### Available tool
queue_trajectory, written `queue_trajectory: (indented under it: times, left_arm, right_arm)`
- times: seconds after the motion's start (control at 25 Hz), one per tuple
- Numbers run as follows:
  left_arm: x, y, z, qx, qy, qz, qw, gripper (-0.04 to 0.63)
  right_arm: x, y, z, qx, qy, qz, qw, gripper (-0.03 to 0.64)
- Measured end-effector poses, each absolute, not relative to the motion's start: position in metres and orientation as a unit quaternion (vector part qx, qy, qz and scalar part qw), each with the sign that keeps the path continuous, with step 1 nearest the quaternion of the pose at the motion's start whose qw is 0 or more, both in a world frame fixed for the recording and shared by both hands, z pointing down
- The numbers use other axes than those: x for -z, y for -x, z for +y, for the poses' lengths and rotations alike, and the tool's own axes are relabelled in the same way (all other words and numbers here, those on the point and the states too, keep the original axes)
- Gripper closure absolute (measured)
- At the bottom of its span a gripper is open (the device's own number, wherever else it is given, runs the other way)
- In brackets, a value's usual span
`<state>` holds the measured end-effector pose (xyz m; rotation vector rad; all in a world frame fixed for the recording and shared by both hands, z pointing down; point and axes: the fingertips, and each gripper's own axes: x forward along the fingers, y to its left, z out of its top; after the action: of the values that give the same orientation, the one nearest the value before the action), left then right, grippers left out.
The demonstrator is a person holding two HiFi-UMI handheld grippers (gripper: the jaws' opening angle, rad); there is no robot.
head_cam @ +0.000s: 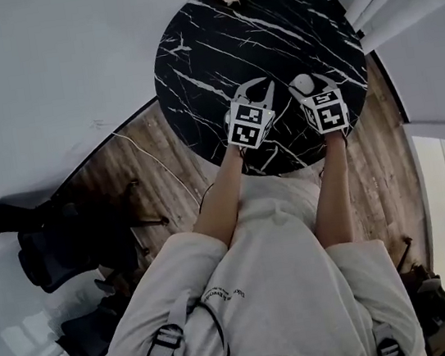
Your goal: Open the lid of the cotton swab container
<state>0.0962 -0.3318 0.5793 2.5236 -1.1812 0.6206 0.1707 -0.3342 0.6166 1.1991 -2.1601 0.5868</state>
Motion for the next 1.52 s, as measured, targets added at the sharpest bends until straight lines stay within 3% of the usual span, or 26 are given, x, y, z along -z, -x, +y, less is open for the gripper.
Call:
queue_trajectory:
  times: [0.36, 0.44, 0.6, 1.28, 1.52]
  left_arm:
    - [-0.554, -0.123, -0.325, -0.195, -0.909, -0.357, 0.091, 0.562]
    - [-0.554, -0.127, -0.326, -0.197, -0.913, -0.348, 0.086, 0.401]
    - [-0.545, -0.133, -0.324, -0.201, -0.917, -0.338, 0.062, 0.331]
    - [-0.52, -0.136, -0.327, -0.186, -0.921, -0.343, 0.001, 0.319]
    - [-0.51, -0.137, -0.326, -0.159, -0.931, -0.327, 0.011, 0.331]
  right_arm:
    - [-0.509, -0.185, -0.354, -0.202, -0.478, -0.833, 0.192, 0.321]
    - [-0.494, -0.181, -0.353, -0.198, -0.469, -0.841, 0.185, 0.322]
    - [-0.476, -0.168, -0.348, -0.194, -0.443, -0.856, 0.182, 0.321]
    - [-0.471, -0.098, -0.321, -0.169, -0.34, -0.895, 0.234, 0.321]
    - [-0.456, -0.095, -0.321, -0.157, -0.32, -0.914, 0.192, 0.321]
